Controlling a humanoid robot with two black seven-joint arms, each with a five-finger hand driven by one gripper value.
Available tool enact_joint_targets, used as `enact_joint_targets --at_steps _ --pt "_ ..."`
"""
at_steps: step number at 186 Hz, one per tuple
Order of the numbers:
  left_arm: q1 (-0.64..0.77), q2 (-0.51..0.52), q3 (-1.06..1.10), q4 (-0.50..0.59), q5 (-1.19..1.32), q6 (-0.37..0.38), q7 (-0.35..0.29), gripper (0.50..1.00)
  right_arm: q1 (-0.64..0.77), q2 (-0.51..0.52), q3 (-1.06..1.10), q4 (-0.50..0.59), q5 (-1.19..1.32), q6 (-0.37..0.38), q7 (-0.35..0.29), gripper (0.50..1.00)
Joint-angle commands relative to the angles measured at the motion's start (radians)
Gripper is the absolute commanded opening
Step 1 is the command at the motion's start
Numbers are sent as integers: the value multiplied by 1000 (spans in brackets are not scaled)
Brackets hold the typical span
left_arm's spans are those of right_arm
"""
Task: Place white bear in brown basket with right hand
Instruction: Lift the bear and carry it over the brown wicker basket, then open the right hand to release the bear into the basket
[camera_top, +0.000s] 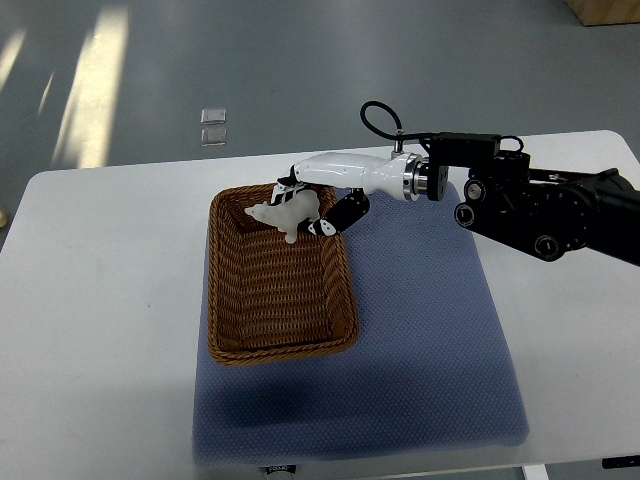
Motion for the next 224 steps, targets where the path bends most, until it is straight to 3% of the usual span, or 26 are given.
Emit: enact_joint_targets --at_steps 1,46,68,86,121,186,224 --pt "0 0 0 -3 0 0 0 1000 0 19 -32 -6 -7 0 1 500" --pt "0 0 -3 -4 0 0 0 1000 -3 39 -49 -14 -14 -6 1 500" --pt "0 0 -5 -6 0 0 0 1000 -3 39 -47 -14 -14 -11 -1 609" --pt "0 0 -5 -6 0 0 0 1000 -6 39 -47 -21 -14 -14 -2 746" --pt "0 0 -6 -6 0 0 0 1000 -9 39 -47 -26 -14 -44 -2 821" --pt "0 0 -6 -4 0 0 -2 1000 -18 22 -20 -52 5 -97 -4 842" --pt "0 0 -6 -3 0 0 -2 1000 -102 22 184 -129 165 -109 -11 856"
